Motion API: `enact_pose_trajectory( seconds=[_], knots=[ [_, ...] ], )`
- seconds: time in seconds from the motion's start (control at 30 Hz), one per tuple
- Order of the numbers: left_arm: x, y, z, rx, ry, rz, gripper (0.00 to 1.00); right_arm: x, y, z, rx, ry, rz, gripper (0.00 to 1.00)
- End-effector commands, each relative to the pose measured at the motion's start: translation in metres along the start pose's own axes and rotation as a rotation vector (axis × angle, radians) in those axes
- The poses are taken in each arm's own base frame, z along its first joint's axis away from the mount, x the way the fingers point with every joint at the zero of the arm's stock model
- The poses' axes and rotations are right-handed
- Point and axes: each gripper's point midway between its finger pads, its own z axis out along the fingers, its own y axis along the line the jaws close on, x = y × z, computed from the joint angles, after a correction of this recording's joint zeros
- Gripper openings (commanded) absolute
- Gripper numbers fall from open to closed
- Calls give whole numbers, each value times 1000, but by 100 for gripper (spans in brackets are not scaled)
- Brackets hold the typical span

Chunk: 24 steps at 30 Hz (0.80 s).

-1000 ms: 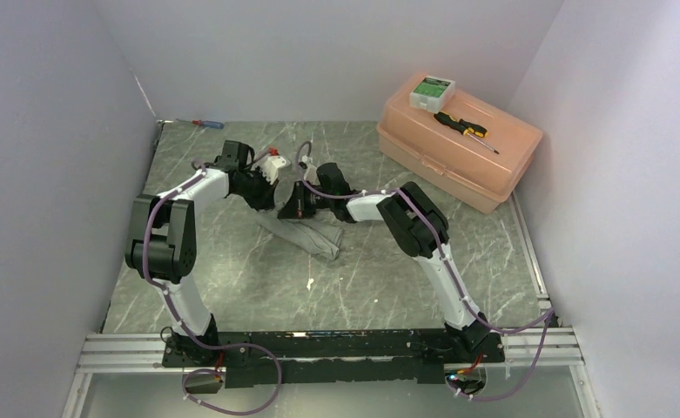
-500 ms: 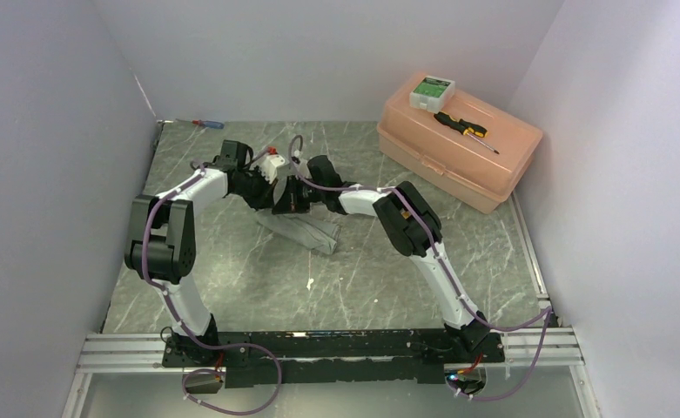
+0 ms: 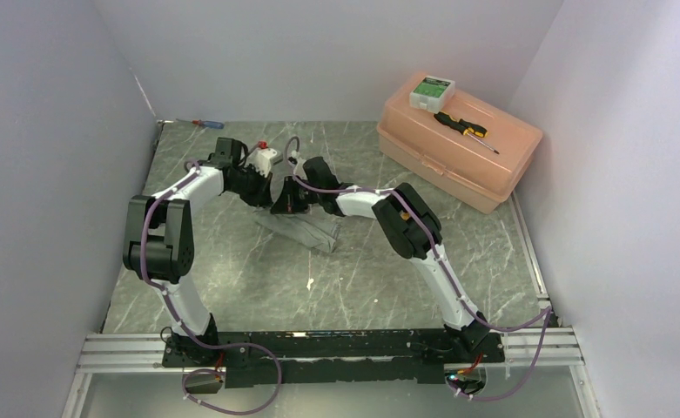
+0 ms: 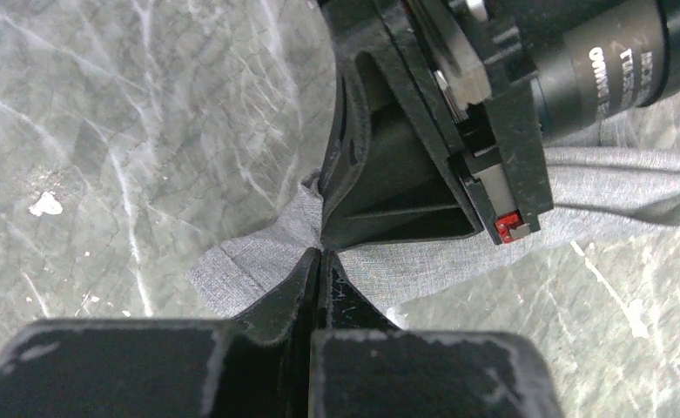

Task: Fold the napkin into a case and place the utensils inside
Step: Pick up the top corner of the smaller rectangle folded napkin from the center of the board.

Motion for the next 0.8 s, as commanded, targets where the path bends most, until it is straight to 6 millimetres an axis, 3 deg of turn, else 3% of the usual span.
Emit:
enact_pose_trajectory(
  seconds=[0.0, 0.13, 0.33, 0.47, 0.63, 0.77],
  knots=[
    [1, -22, -9, 94, -20, 146, 3, 25, -45, 1, 209, 32, 25, 0],
    [15, -12, -3, 57, 16, 346, 3, 6, -36, 1, 209, -12, 99, 0],
    [45, -10, 5, 34, 101, 523, 3, -20, -38, -5, 192, -97, 245, 0],
    [66, -11, 9, 38, 166, 562, 3, -36, -19, -9, 161, -125, 228, 0],
    [78, -3, 10, 3, 202, 562, 3, -45, 7, -43, 129, -172, 181, 0],
    [79, 3, 11, -46, 203, 546, 3, -42, 11, -63, 82, -195, 229, 3]
  ],
)
